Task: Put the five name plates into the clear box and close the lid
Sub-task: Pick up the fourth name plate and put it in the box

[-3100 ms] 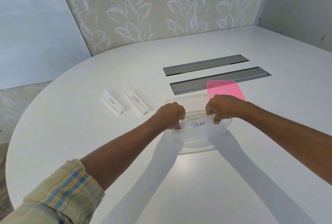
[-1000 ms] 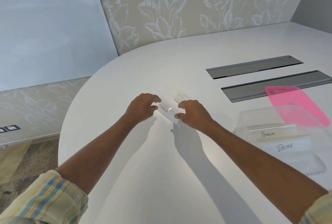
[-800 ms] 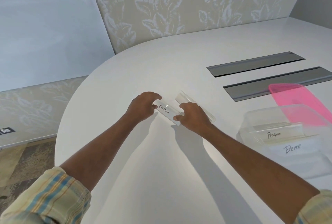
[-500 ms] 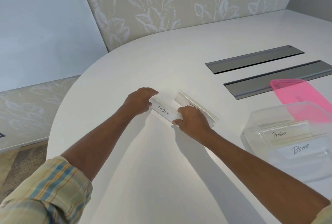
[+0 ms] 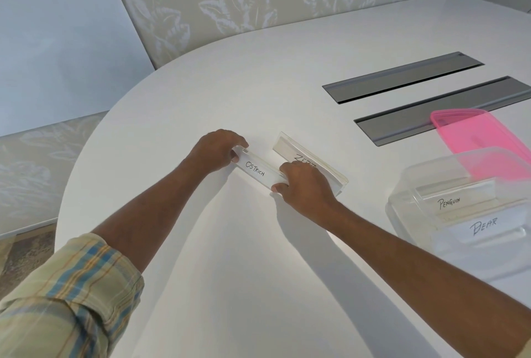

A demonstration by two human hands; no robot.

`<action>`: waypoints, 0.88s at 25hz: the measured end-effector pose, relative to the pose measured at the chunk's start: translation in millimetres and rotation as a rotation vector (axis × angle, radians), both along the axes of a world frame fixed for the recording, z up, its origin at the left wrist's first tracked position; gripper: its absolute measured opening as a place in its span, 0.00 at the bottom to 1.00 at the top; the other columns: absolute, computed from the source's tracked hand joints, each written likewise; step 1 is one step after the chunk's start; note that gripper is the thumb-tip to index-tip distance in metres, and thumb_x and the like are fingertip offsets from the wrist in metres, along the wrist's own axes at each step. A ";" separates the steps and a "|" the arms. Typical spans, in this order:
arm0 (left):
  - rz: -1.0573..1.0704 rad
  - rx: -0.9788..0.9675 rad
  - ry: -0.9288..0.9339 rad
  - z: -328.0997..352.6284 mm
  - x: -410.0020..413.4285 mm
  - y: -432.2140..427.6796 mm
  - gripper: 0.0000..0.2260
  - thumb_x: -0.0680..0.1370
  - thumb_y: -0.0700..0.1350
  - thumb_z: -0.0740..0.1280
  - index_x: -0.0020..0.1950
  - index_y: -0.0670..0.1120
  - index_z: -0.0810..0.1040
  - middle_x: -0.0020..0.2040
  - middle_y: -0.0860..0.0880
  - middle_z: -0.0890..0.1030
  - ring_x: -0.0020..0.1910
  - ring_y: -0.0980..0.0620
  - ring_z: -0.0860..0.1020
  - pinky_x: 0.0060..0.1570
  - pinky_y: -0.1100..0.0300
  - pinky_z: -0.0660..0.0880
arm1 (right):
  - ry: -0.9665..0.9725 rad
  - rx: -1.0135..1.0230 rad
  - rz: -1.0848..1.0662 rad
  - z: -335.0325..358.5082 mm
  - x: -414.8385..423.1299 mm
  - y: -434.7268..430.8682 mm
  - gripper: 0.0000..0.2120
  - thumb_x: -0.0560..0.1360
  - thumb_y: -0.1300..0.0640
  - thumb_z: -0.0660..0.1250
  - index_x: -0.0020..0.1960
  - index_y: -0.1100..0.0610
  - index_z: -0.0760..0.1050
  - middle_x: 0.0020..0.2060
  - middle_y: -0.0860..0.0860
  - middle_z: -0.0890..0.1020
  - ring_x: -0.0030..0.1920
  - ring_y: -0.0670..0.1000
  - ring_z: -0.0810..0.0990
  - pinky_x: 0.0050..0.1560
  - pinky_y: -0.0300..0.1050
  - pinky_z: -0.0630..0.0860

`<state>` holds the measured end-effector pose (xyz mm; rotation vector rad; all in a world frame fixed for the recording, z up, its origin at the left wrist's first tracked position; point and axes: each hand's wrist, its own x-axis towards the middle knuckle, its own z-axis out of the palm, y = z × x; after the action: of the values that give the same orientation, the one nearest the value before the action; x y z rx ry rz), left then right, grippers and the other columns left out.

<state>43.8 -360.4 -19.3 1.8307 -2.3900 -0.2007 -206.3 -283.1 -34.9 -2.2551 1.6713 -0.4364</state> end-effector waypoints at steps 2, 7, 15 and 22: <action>0.004 -0.011 -0.001 2.1 0.8 1.2 0.24 0.74 0.31 0.66 0.64 0.52 0.84 0.55 0.54 0.87 0.62 0.50 0.80 0.55 0.55 0.76 | -0.003 0.000 0.004 1.0 0.3 -0.3 0.14 0.78 0.48 0.72 0.50 0.59 0.78 0.44 0.52 0.79 0.51 0.58 0.81 0.49 0.52 0.78; 0.020 -0.008 -0.034 10.4 5.5 10.7 0.22 0.75 0.33 0.66 0.64 0.53 0.85 0.56 0.54 0.87 0.64 0.50 0.79 0.53 0.57 0.73 | 0.001 0.018 0.032 6.1 -2.3 -3.4 0.13 0.78 0.49 0.72 0.47 0.59 0.76 0.42 0.51 0.77 0.52 0.59 0.80 0.45 0.51 0.74; 0.043 -0.012 -0.059 44.7 5.3 46.4 0.24 0.71 0.32 0.65 0.56 0.55 0.86 0.43 0.58 0.88 0.51 0.50 0.83 0.45 0.55 0.79 | -0.014 0.081 0.115 44.6 -23.7 -5.2 0.10 0.76 0.51 0.75 0.46 0.57 0.78 0.40 0.51 0.80 0.42 0.57 0.78 0.35 0.47 0.69; 0.047 -0.035 -0.054 80.5 -25.5 85.0 0.18 0.71 0.35 0.70 0.53 0.56 0.87 0.41 0.60 0.87 0.45 0.52 0.80 0.42 0.57 0.76 | 0.012 0.055 0.227 83.4 -69.1 -0.8 0.12 0.73 0.50 0.77 0.53 0.54 0.83 0.43 0.51 0.84 0.45 0.56 0.82 0.45 0.51 0.80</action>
<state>18.3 -275.4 61.2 1.8981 -2.3670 -0.1054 -275.4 -283.9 48.4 -2.3745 1.3931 -0.3194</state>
